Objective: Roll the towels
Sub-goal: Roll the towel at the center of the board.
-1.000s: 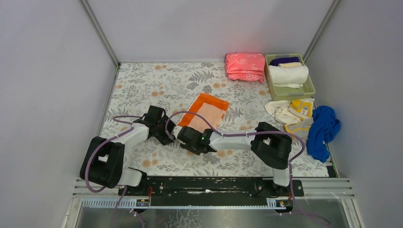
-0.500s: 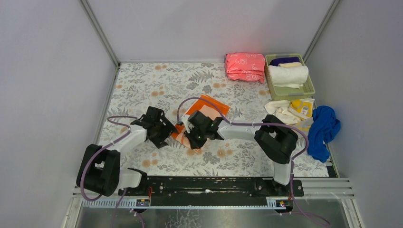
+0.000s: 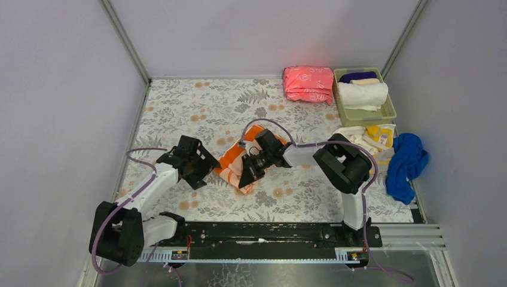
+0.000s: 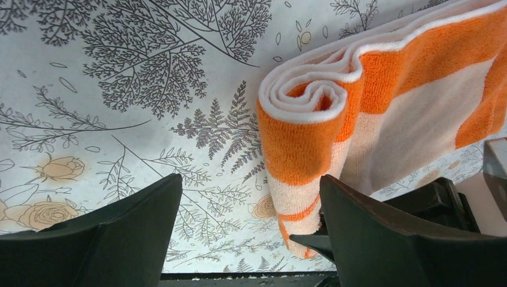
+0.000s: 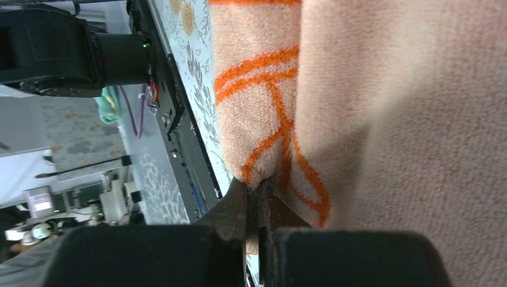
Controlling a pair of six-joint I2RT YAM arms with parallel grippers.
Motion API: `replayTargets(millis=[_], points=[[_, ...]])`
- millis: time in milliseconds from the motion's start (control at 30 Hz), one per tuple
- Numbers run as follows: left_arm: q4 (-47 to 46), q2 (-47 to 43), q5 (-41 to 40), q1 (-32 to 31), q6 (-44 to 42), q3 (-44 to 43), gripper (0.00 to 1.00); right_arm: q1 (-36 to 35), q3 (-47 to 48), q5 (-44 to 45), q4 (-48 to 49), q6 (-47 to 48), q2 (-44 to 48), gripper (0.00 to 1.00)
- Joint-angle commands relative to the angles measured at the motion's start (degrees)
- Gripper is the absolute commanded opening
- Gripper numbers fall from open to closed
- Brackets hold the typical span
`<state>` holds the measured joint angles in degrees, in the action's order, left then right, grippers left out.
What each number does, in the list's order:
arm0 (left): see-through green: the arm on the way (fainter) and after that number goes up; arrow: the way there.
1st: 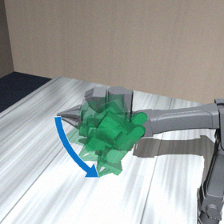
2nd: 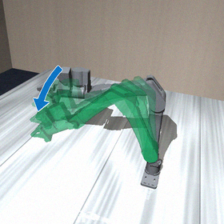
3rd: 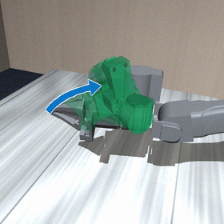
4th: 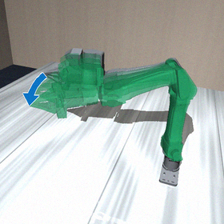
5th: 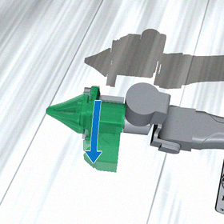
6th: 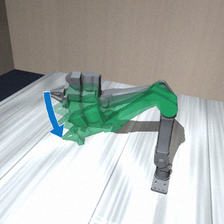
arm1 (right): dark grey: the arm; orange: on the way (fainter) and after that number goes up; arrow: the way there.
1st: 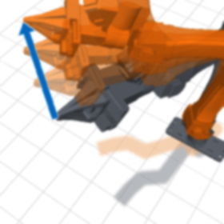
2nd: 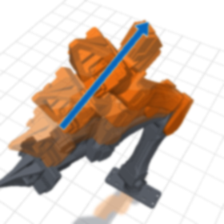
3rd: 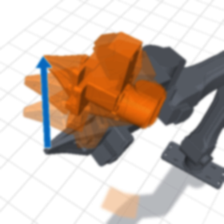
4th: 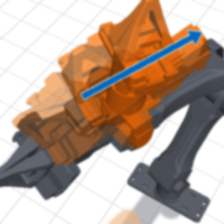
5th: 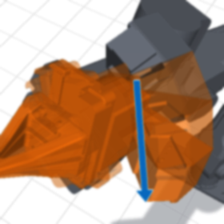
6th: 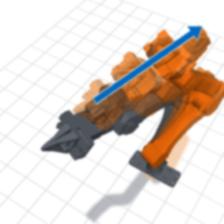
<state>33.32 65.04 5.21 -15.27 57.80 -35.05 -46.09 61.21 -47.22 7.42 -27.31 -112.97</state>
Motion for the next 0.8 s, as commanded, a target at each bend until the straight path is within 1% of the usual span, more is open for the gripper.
replayTargets(millis=[0,67,133,233,333,467,533,633,700,767], points=[[-2.02,2.87,2.02,0.2,0.61,-2.58,0.85,1.36,-0.9,-8.3,5.39,-6.77,-2.16,0.0],[-3.8,4.6,2.37,0.02,0.81,-3.29,0.85,1.93,-1.02,-8.79,5.7,-7.31,-3.05,0.0],[-4.96,6.44,1.64,-0.26,0.78,-4.27,0.85,2.7,-2.04,-10.05,9.18,-9.9,-4.02,0.0],[-6.79,9.82,1.66,-0.42,0.69,-5.07,0.8,3.79,-3.11,-10.72,11.78,-12.04,-5.21,0.0],[-8.76,14.24,0.65,-0.93,0.38,-6.01,0.69,4.11,-3.17,-10.17,10.76,-11.3,-5.71,0.01],[-9.79,19.12,-0.03,-1.22,-0.37,-6.86,0.49,4.07,-1.49,-6.99,4.5,-6.94,-4.6,0.04],[-9.95,20.38,-0.66,-1.38,-0.61,-7.07,0.37,4.1,-0.98,-5.27,2.12,-5.24,-2.95,0.08],[-9.22,21.55,-1.36,-1.58,-1.04,-7.74,0.28,3.86,-0.86,-2.03,-0.91,-2.49,0.62,0.17],[-8.12,22.06,-2.06,-1.96,-1.47,-8.75,0.24,3.03,-0.78,2.33,-4.14,0.53,4.21,0.29],[-7.08,22.44,-2.48,-2.29,-1.76,-9.33,0.21,1.34,-0.15,8.85,-8.95,4.54,8.17,0.4]])
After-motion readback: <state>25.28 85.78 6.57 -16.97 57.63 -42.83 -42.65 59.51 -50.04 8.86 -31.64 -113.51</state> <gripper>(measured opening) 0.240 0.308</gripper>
